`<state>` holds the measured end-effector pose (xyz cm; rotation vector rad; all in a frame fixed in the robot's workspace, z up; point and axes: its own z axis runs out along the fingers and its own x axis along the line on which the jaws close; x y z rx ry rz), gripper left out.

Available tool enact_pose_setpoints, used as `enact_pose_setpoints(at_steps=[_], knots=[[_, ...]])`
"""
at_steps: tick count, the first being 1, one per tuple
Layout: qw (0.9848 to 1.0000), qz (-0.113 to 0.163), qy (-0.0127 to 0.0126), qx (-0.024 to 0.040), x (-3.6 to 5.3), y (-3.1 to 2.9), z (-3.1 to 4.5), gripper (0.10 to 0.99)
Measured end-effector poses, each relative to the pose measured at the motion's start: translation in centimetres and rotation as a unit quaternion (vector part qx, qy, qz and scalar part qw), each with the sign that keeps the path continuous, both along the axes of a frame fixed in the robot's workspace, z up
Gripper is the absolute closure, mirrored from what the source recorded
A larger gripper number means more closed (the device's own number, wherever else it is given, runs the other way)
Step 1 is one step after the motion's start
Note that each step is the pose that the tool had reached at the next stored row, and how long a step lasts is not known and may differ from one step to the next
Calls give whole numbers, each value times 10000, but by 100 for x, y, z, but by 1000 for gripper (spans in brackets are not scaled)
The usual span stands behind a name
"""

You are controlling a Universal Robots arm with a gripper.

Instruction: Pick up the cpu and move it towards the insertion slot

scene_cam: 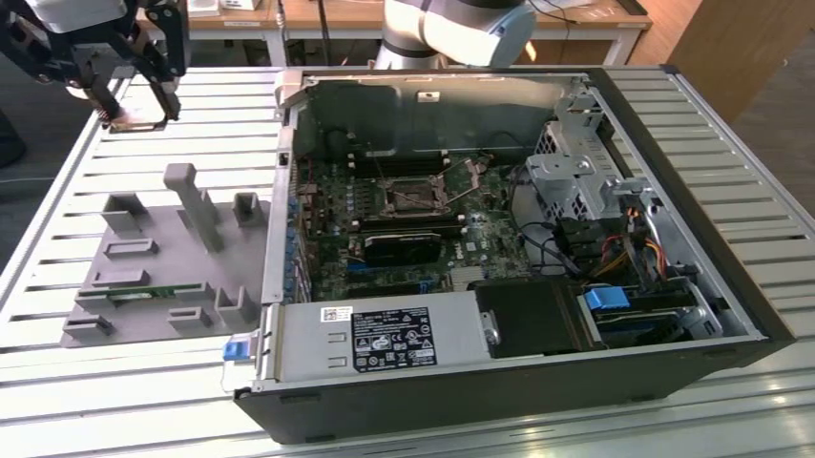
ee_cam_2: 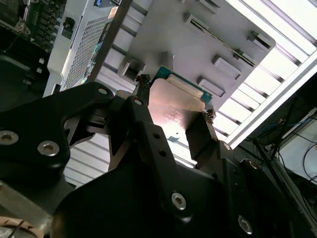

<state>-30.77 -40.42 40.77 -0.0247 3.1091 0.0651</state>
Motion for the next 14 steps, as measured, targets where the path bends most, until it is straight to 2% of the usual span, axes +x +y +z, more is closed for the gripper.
enact_pose_setpoints(at_steps=[14], knots=[[10000, 0, 0, 0, 272, 0, -1, 545]])
